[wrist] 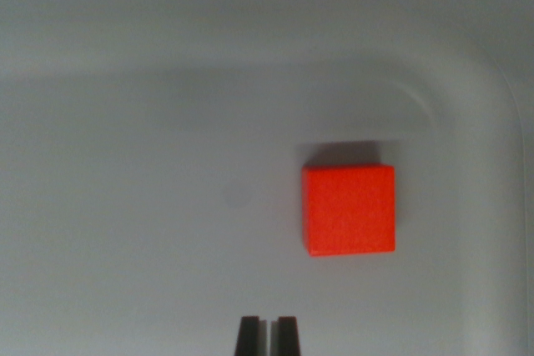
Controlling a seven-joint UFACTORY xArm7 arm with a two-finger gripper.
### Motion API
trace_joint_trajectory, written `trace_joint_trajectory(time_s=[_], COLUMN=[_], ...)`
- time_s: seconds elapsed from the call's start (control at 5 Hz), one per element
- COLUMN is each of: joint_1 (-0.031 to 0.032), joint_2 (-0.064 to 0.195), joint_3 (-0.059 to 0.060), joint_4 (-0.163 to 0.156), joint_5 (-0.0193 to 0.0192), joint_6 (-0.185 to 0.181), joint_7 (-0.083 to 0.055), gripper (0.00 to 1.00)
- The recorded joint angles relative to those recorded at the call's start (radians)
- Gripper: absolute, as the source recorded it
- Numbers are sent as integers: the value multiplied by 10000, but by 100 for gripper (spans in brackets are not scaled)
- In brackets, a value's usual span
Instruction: Reach red block
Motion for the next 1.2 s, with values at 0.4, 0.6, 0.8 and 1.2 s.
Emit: trace_joint_trajectory(time_s=[0.4, 0.6, 0.8, 1.2], joint_1=[-84, -84, -161, -230], joint_2=[400, 400, 769, 1099], joint_3=[-74, -74, -143, -204], joint_4=[-9, -9, -18, -25], joint_5=[-30, -30, -58, -82], joint_6=[-424, -424, -815, -1165], joint_7=[-83, -83, -159, -227], gripper=[0, 0, 0, 0])
